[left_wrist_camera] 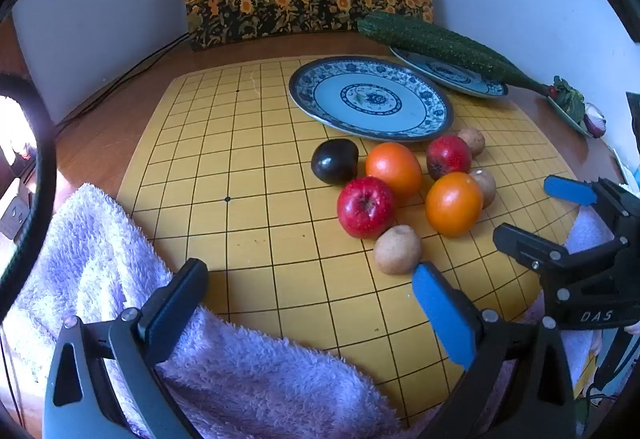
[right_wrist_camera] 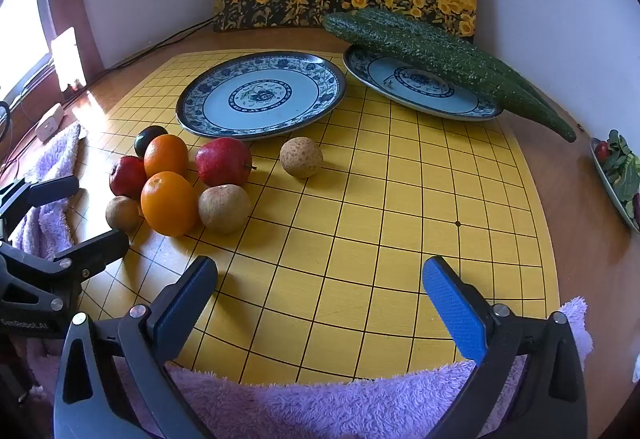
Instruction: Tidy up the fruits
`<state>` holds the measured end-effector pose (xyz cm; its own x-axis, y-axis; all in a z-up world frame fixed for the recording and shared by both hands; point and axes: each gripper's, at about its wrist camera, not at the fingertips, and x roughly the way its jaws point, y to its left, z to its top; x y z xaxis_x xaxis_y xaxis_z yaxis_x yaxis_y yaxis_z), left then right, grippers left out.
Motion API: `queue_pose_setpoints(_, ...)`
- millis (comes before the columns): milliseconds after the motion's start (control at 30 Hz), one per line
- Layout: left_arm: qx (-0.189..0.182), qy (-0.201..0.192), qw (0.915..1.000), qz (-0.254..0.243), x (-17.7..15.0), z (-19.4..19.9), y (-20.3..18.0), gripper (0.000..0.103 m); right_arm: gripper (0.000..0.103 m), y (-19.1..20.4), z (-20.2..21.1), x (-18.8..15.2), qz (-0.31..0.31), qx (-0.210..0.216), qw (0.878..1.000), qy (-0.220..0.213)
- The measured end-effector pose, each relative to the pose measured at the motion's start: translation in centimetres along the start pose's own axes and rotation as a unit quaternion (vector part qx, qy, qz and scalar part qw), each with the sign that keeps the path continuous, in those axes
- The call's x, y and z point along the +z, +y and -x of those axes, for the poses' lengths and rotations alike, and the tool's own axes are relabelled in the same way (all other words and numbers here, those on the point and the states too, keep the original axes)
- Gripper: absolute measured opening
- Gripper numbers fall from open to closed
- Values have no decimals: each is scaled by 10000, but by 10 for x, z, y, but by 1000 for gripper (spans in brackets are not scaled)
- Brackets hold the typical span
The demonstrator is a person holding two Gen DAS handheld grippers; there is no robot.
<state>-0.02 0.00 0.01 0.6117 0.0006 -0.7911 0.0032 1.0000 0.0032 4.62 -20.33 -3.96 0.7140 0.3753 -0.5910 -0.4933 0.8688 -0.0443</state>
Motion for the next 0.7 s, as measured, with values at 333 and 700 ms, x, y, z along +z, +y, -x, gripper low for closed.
queue_pose_setpoints(333, 1, 13, 10000, 2, 0, 0, 0, 103, 103, 0, 0, 0, -3, 3, 10000, -29)
queue_pose_setpoints(700, 1, 1, 10000, 15, -1, 1, 1, 103, 103, 0, 0, 0, -4, 5, 10000, -30)
